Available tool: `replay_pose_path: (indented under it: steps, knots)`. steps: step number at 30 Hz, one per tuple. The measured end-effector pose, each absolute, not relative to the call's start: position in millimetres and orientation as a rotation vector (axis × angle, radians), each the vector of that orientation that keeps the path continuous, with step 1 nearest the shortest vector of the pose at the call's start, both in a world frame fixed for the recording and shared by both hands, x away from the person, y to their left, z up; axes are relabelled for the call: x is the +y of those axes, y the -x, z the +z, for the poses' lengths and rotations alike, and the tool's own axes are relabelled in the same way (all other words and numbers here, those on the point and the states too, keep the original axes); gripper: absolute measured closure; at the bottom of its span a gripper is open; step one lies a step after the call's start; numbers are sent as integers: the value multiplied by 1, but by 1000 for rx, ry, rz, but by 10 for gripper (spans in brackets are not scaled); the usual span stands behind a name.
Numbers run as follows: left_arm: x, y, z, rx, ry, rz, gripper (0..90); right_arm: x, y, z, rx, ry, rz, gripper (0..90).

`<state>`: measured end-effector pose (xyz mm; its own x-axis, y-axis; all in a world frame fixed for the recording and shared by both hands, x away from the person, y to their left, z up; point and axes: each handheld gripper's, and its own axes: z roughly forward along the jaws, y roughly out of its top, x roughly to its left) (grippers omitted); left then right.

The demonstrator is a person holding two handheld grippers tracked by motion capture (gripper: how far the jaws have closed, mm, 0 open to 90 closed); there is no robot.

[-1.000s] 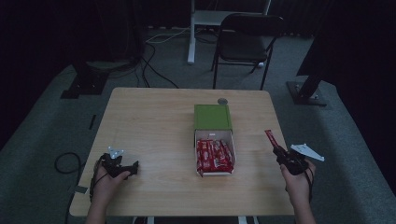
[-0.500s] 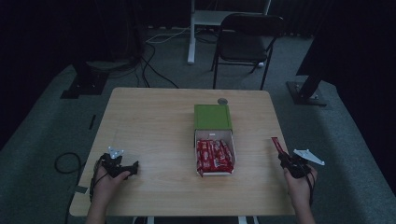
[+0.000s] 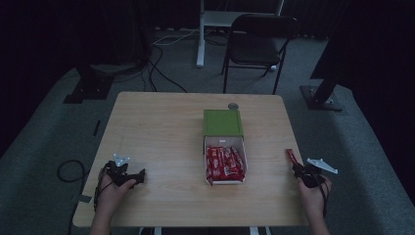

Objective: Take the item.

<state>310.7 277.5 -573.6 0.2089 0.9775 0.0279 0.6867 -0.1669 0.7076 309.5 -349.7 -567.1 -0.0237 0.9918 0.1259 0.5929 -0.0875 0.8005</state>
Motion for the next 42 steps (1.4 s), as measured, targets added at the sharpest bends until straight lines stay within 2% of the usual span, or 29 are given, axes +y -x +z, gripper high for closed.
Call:
replay_pose_path:
  steps: [16, 22, 32, 37, 41, 42]
  knots:
    - [277, -311, -574, 1538, -1924, 670, 38, -350, -311, -577, 1715, -1771, 931, 798]
    - [278, -311, -574, 1538, -1925, 670, 38, -350, -309, -576, 1716, -1789, 961, 760]
    - [277, -311, -573, 1539, -1926, 668, 38, -357, -307, -558, 1708, -1724, 1050, 609]
    - [277, -310, -573, 1547, -1922, 670, 38, -356, -307, -547, 1712, -1641, 1061, 464]
    - [274, -309, -573, 1528, -1931, 666, 42, -348, -309, -545, 1801, -1568, 1112, 371]
    - [274, -309, -573, 1528, -1931, 666, 41, -348, -309, -545, 1801, -1568, 1112, 371]
